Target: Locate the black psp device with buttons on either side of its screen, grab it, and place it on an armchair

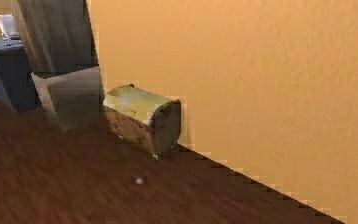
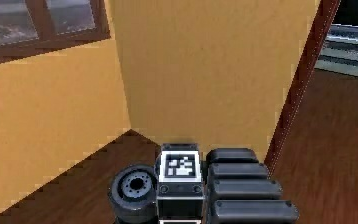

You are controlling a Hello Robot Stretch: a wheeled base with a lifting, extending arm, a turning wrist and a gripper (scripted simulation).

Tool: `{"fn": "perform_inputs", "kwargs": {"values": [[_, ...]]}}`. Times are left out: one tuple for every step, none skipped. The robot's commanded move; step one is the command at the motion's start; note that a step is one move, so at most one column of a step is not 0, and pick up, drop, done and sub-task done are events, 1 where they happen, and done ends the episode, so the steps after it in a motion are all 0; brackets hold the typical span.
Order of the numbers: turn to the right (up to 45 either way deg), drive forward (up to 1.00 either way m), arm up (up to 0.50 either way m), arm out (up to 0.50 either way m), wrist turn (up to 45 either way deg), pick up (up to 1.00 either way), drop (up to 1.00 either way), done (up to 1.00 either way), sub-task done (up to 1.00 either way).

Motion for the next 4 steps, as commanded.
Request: {"fn": "perform_inputs", "kwargs": {"values": [[0.0, 0.4, 0.0, 0.0, 0.0, 0.0, 0.0, 0.0, 0.0], [-33.0, 0.0, 0.0, 0.0, 0.0, 0.0, 0.0, 0.0, 0.0], [0.0, 0.65, 0.0, 0.0, 0.0, 0.0, 0.0, 0.0, 0.0], [-15.0, 0.0, 0.0, 0.0, 0.0, 0.0, 0.0, 0.0, 0.0]]}}
